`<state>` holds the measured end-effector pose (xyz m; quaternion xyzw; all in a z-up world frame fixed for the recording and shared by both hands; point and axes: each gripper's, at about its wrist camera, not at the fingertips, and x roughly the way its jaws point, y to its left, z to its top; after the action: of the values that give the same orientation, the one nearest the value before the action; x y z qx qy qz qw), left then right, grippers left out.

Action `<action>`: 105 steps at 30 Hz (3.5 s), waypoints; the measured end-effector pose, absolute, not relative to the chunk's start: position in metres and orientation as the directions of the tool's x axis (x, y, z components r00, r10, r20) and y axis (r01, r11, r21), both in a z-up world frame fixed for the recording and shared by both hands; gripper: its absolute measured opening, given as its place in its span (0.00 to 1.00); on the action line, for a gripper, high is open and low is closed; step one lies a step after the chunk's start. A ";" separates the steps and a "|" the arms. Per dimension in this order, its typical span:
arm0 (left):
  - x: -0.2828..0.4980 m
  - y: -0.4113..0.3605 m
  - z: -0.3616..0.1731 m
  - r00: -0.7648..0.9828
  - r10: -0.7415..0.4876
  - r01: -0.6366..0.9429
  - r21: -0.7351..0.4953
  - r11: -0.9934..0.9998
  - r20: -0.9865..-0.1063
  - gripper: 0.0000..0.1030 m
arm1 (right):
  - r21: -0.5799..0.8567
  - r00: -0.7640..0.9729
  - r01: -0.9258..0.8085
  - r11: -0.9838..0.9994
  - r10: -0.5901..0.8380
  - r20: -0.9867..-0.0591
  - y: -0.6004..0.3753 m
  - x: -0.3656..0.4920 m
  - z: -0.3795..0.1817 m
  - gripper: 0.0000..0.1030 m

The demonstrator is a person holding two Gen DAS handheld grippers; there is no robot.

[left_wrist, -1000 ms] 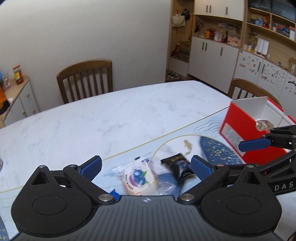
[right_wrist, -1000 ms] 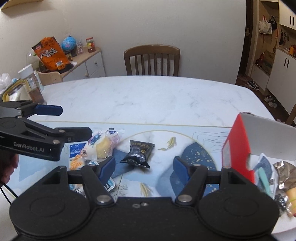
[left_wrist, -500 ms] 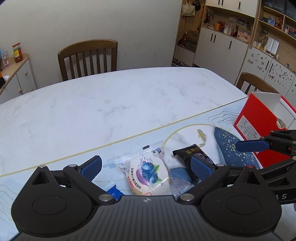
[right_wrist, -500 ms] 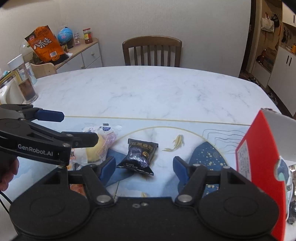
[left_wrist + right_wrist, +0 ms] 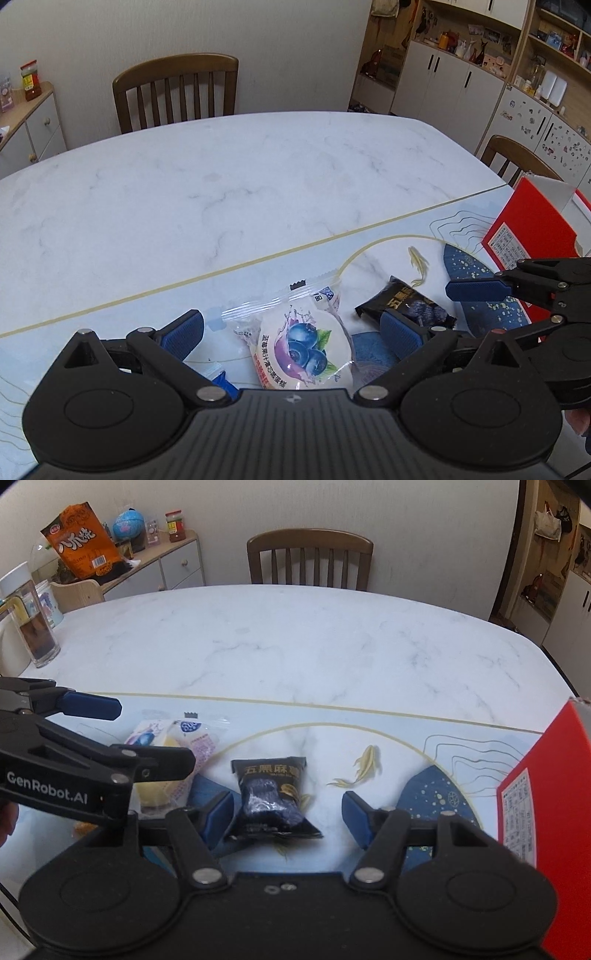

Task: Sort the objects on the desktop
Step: 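Withdraw both tools from the shoebox toward the remaining snack packets, then grasp the black sesame bag with the right tool while the left tool grasps the blueberry bread bag, then carry the black bag and blueberry bag over the red shoebox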

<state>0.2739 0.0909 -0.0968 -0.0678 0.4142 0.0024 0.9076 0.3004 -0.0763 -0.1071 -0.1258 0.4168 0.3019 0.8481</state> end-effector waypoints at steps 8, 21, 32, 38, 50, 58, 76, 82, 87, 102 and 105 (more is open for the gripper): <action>0.278 0.092 -0.105 0.643 -0.059 -0.062 -0.129 0.990 -0.763 0.94 | 0.041 0.442 -0.628 0.777 0.400 -0.803 -0.074 0.308 -0.117 0.50; 0.281 0.091 -0.113 0.624 -0.078 -0.044 -0.135 0.990 -0.778 0.72 | 0.052 0.438 -0.629 0.776 0.409 -0.800 -0.079 0.315 -0.120 0.49; 0.284 0.085 -0.110 0.628 -0.076 -0.017 -0.111 0.994 -0.775 0.53 | 0.068 0.447 -0.609 0.791 0.412 -0.794 -0.082 0.318 -0.115 0.38; 0.283 0.083 -0.108 0.629 -0.075 -0.011 -0.106 0.994 -0.773 0.51 | 0.062 0.466 -0.595 0.801 0.407 -0.786 -0.085 0.317 -0.110 0.37; 0.278 0.073 -0.083 0.658 -0.085 0.019 -0.096 0.995 -0.748 0.51 | 0.058 0.499 -0.587 0.808 0.417 -0.760 -0.097 0.307 -0.089 0.37; 0.268 0.060 -0.060 0.677 -0.098 0.039 -0.098 0.994 -0.729 0.51 | 0.058 0.528 -0.574 0.817 0.423 -0.736 -0.115 0.295 -0.065 0.37; 0.246 -0.001 -0.011 0.705 -0.136 0.125 -0.067 0.990 -0.696 0.51 | 0.070 0.590 -0.519 0.852 0.416 -0.692 -0.178 0.263 -0.017 0.37; 0.243 -0.032 0.003 0.712 -0.170 0.174 -0.064 0.983 -0.681 0.51 | 0.076 0.607 -0.497 0.864 0.409 -0.681 -0.207 0.254 -0.005 0.37; 0.243 -0.059 0.011 0.717 -0.200 0.215 -0.061 0.975 -0.668 0.51 | 0.072 0.626 -0.472 0.878 0.392 -0.674 -0.233 0.249 0.001 0.37; 0.267 -0.142 0.015 0.707 -0.271 0.309 -0.059 0.949 -0.653 0.51 | 0.051 0.672 -0.383 0.922 0.317 -0.669 -0.320 0.255 0.007 0.37; 0.273 -0.160 0.012 0.698 -0.283 0.327 -0.059 0.943 -0.658 0.51 | 0.046 0.677 -0.366 0.929 0.300 -0.672 -0.336 0.260 0.005 0.37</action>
<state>0.2729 -0.1600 0.0120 0.0313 0.3517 -0.1659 0.9208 0.2595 -0.3361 0.0045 -0.0463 0.3585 0.1821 0.9144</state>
